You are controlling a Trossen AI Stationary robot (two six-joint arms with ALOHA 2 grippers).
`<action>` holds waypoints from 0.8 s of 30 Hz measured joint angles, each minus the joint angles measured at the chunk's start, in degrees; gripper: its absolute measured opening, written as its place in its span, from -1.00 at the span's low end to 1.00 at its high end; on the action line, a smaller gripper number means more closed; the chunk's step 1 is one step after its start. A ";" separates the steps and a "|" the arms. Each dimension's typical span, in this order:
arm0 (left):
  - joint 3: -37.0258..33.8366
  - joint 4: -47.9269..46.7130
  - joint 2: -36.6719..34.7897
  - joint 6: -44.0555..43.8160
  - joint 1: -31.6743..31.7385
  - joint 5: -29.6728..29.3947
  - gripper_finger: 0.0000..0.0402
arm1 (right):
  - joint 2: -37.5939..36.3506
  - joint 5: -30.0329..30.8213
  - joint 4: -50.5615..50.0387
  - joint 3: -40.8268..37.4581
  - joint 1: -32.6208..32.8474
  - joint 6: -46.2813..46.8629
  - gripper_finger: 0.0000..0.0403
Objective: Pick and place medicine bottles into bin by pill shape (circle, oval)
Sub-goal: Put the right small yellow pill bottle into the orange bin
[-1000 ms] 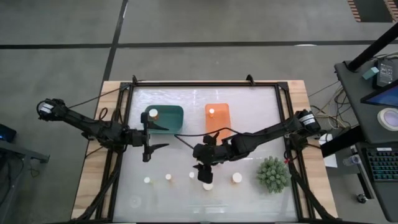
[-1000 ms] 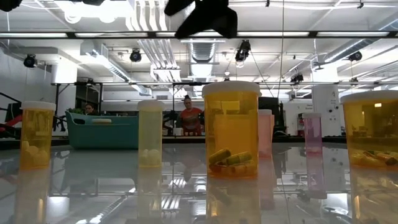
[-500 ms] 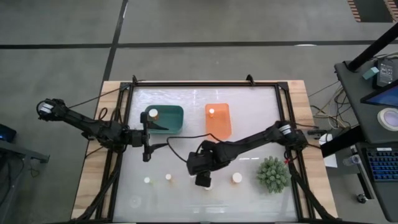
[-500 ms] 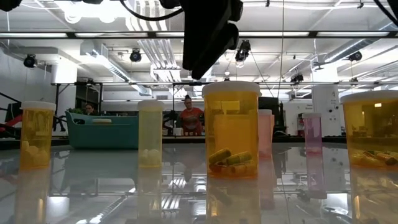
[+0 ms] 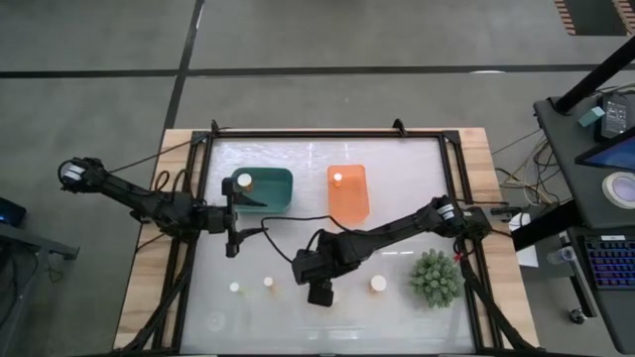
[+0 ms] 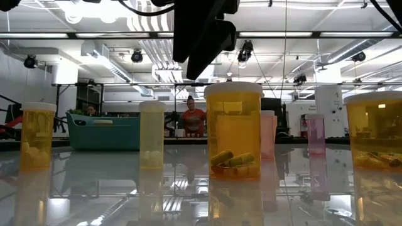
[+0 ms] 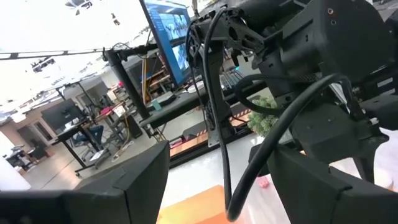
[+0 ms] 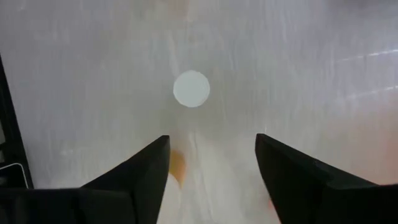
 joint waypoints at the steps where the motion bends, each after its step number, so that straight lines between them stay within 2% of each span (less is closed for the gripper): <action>1: -0.01 -0.44 -0.32 -0.05 0.00 0.00 0.25 | 0.00 0.06 0.40 -0.07 0.00 -0.41 0.23; 6: -0.04 -3.13 -1.82 -1.45 0.00 0.02 0.25 | 0.34 1.89 5.59 -1.31 0.71 -5.47 0.39; 8: -0.07 -3.39 -2.44 -1.54 -0.01 0.02 0.25 | 0.55 4.67 7.58 -2.49 1.01 -6.59 0.42; 13: -0.09 -4.26 -2.97 -1.61 -0.02 -0.04 0.25 | 0.57 6.21 11.48 -5.79 0.98 -8.58 0.41; 19: -0.09 -4.57 -2.92 -1.59 -0.02 -0.02 0.25 | 0.57 5.95 17.85 -9.81 0.70 -9.63 0.34; 24: -0.09 -4.53 -2.90 -1.61 -0.01 -0.04 0.25 | 0.57 1.41 21.55 -12.50 -0.10 -8.55 0.29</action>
